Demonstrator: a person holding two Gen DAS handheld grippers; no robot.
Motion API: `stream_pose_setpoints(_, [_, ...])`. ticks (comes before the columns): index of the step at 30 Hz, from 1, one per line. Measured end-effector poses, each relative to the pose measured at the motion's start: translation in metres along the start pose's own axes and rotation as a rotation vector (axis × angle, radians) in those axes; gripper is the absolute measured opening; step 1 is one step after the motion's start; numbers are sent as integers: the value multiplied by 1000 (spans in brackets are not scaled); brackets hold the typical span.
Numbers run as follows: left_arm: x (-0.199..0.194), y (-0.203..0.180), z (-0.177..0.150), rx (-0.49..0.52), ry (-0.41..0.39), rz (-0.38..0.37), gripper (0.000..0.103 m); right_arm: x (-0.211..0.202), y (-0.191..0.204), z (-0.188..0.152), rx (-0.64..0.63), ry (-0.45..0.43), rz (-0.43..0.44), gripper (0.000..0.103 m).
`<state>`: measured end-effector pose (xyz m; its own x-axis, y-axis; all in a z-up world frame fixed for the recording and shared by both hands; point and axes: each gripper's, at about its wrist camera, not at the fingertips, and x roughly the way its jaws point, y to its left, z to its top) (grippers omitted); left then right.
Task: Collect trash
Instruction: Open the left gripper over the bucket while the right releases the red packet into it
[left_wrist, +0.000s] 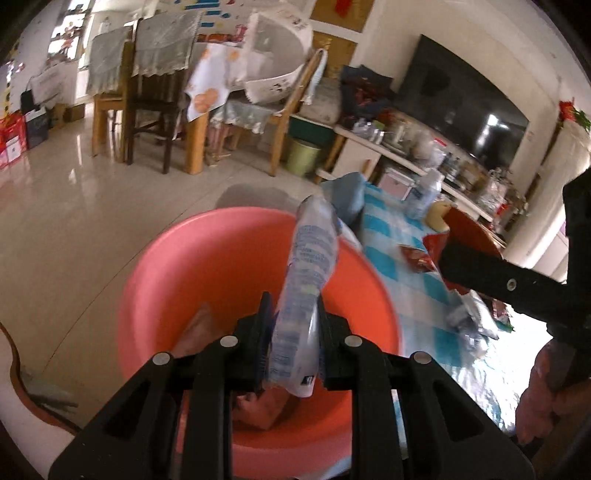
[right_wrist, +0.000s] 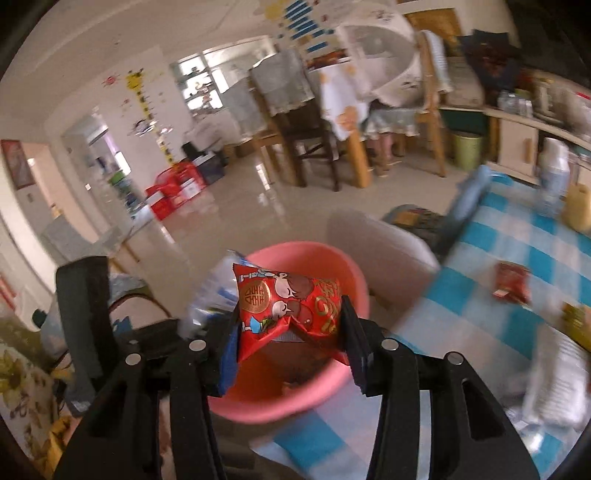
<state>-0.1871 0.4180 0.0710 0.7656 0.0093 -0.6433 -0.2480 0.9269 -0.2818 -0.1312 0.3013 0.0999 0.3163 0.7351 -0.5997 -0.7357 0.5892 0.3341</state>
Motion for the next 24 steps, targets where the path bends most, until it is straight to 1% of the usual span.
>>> stream_pose_setpoints(1, [3, 4, 0, -9, 9, 7, 32, 7, 2, 1, 1, 12, -3, 58])
stream_pose_setpoints(2, [9, 9, 0, -17, 24, 30, 49, 19, 3, 4, 7, 37, -2, 64])
stream_pose_setpoints(4, [14, 11, -1, -10, 33, 74, 67, 31, -2, 6, 38, 60, -30, 71])
stream_pose_setpoints(5, [16, 11, -1, -2, 37, 83, 72, 33, -5, 6, 59, 63, -44, 79])
stream_pose_setpoints(6, [17, 12, -1, 7, 47, 92, 75, 32, -10, 5, 93, 62, -47, 83])
stream_pose_setpoints(7, [17, 15, -1, 10, 53, 100, 80, 30, -15, 4, 114, 59, -41, 84])
stream_pose_setpoints(8, [17, 17, -1, 16, 54, 100, 80, 24, -21, 3, 146, 51, -37, 87])
stream_pose_setpoints(9, [15, 17, -2, 22, 51, 97, 80, 17, -26, 1, 173, 41, -52, 90])
stream_pose_setpoints(11, [8, 17, -1, 37, 26, 99, 81, 2, -38, -3, 212, 10, -92, 90])
stream_pose_setpoints(13, [-2, 16, -3, 54, -10, 90, 84, -17, -49, -9, 256, -37, -88, 91])
stream_pose_setpoints(14, [-10, 13, -5, 72, -43, 83, 87, -28, -54, -13, 278, -64, -99, 96])
stream_pose_setpoints(16, [-21, 6, -9, 115, -84, 67, 89, -50, -63, -21, 307, -99, -118, 98])
stream_pose_setpoints(19, [-40, -8, -16, 173, -114, 15, 89, -70, -67, -32, 318, -96, -164, 98])
stream_pose_setpoints(22, [-57, -33, -24, 275, -134, -32, 89, -89, -73, -52, 344, -72, -199, 98])
stream_pose_setpoints(24, [-64, -46, -30, 299, -124, -77, 89, -100, -78, -76, 381, -43, -233, 98])
